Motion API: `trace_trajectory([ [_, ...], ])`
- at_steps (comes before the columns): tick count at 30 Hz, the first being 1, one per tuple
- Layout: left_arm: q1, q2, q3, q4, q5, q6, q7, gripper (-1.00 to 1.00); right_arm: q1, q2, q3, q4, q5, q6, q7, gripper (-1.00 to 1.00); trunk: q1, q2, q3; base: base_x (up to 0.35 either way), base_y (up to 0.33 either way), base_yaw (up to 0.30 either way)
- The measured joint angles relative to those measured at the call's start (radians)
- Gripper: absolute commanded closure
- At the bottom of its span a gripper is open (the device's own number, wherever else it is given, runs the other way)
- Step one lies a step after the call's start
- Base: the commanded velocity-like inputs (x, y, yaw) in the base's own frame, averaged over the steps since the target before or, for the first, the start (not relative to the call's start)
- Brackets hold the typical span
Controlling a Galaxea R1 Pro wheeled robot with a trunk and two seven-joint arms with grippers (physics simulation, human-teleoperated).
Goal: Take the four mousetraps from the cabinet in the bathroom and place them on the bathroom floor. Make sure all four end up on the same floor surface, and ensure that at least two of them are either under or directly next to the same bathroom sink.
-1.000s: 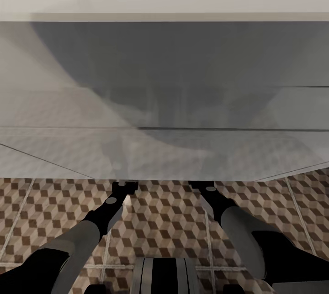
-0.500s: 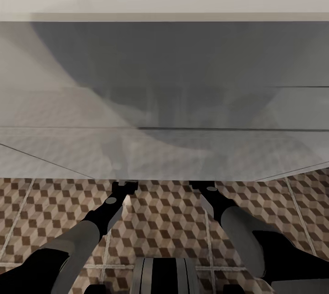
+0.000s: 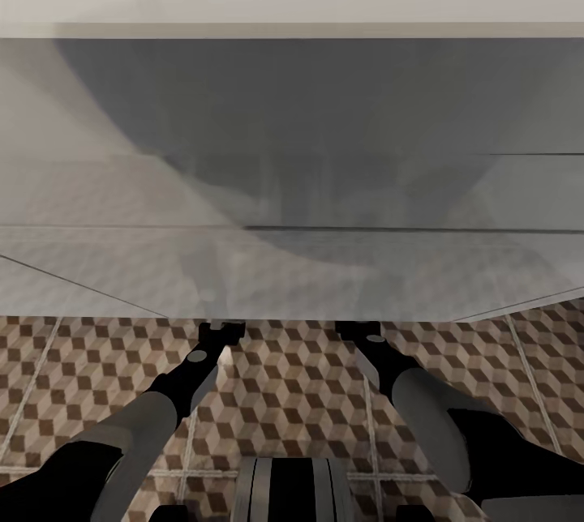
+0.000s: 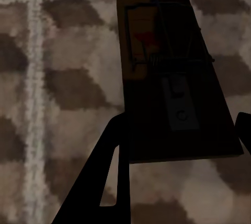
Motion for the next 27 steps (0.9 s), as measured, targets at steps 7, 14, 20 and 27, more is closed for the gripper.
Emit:
trace_trajectory([
  [7,0.0,0.0,0.0,0.0,0.0,0.0,0.0,1.0,0.0,0.0,0.0,0.001,0.0,0.003,0.0,1.0,0.0,0.0,0.0,0.0,0.0,0.0],
  [14,0.0,0.0,0.0,0.0,0.0,0.0,0.0,1.0,0.0,0.0,0.0,0.001,0.0,0.032,0.0,1.0,0.0,0.0,0.0,0.0,0.0,0.0],
  [20,0.0,0.0,0.0,0.001,0.0,0.0,0.0,1.0,0.0,0.0,0.0,0.001,0.0,0.044,0.0,1.0,0.0,0.0,0.0,0.0,0.0,0.0],
  [27,0.0,0.0,0.0,0.001,0.0,0.0,0.0,1.0,0.0,0.0,0.0,0.001,0.0,0.048,0.0,1.0,0.0,0.0,0.0,0.0,0.0,0.0],
])
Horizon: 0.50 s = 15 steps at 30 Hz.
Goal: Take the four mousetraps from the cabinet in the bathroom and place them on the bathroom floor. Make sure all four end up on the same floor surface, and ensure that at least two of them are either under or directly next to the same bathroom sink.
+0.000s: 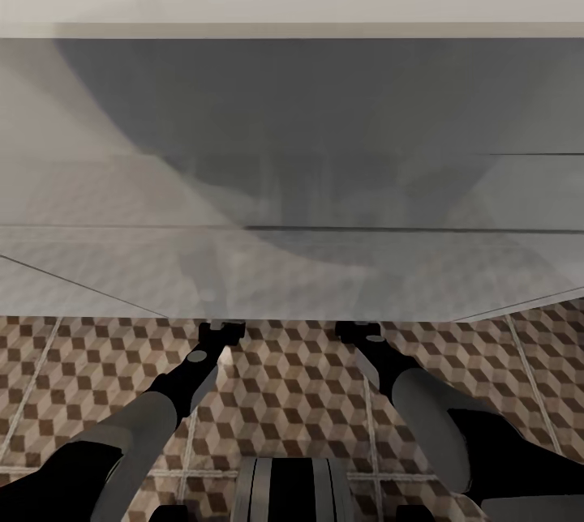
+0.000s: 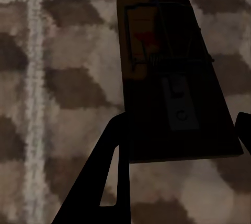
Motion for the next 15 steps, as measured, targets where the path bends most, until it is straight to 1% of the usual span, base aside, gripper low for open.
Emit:
trace_trajectory([
  [15,0.0,0.0,0.0,0.0,0.0,-0.001,0.0,1.0,0.0,-0.001,0.0,0.0,0.0,0.001,0.0,1.0,0.0,0.0,0.0,0.0,0.0,0.0],
])
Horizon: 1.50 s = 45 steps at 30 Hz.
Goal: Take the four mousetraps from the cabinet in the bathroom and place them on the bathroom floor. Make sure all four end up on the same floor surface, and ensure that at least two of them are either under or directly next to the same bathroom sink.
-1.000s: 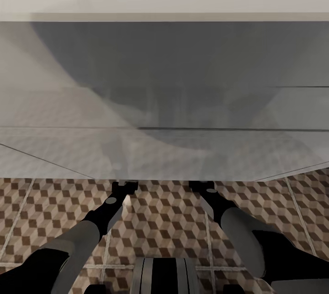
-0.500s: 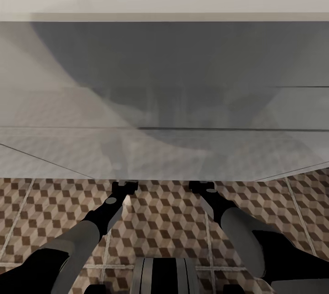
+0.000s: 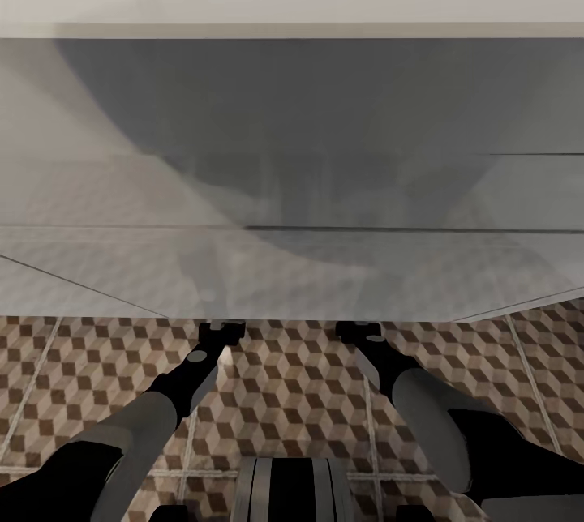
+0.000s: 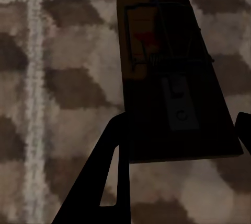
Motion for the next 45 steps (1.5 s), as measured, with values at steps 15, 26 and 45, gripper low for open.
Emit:
trace_trajectory([
  [15,0.0,0.0,0.001,0.0,0.0,-0.001,0.0,1.0,0.0,0.0,0.0,0.0,0.0,0.0,0.0,1.0,0.0,0.0,0.0,0.0,0.0,0.0],
  [26,0.0,0.0,0.001,0.0,-0.001,-0.001,0.0,1.0,0.0,0.002,0.0,0.003,-0.001,0.001,0.0,1.0,0.0,0.0,0.0,0.0,0.0,0.0],
  [45,0.0,0.0,0.001,0.0,0.0,-0.001,0.0,1.0,0.0,0.005,0.0,0.016,0.0,0.001,0.0,1.0,0.0,0.0,0.0,0.0,0.0,0.0],
])
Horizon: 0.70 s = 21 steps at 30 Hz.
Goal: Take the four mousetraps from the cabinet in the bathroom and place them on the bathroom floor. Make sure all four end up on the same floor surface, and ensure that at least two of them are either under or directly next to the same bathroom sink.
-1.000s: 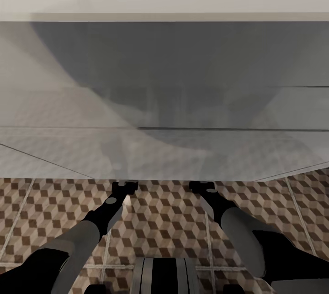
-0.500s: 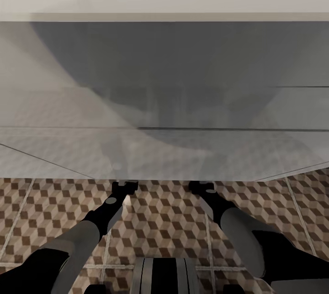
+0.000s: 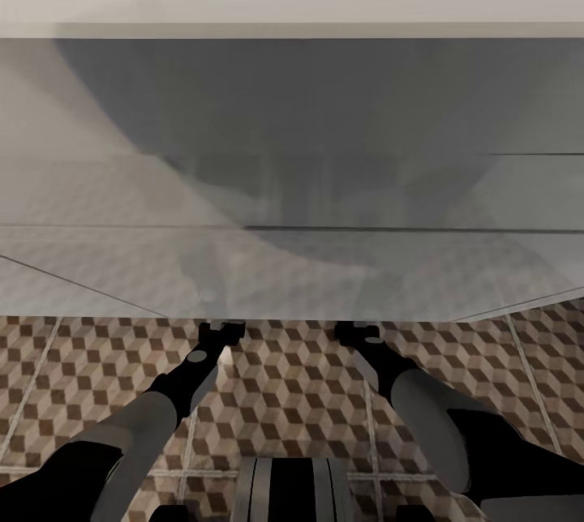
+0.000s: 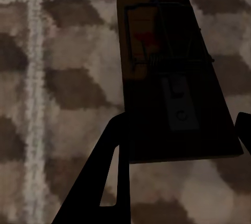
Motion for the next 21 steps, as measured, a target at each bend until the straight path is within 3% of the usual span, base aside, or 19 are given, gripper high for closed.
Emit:
trace_trajectory([
  [21,0.0,0.0,0.0,0.001,-0.001,0.0,0.0,1.0,0.0,0.002,-0.001,0.008,0.0,0.0,0.001,1.0,0.0,0.0,0.0,0.0,0.0,0.0],
])
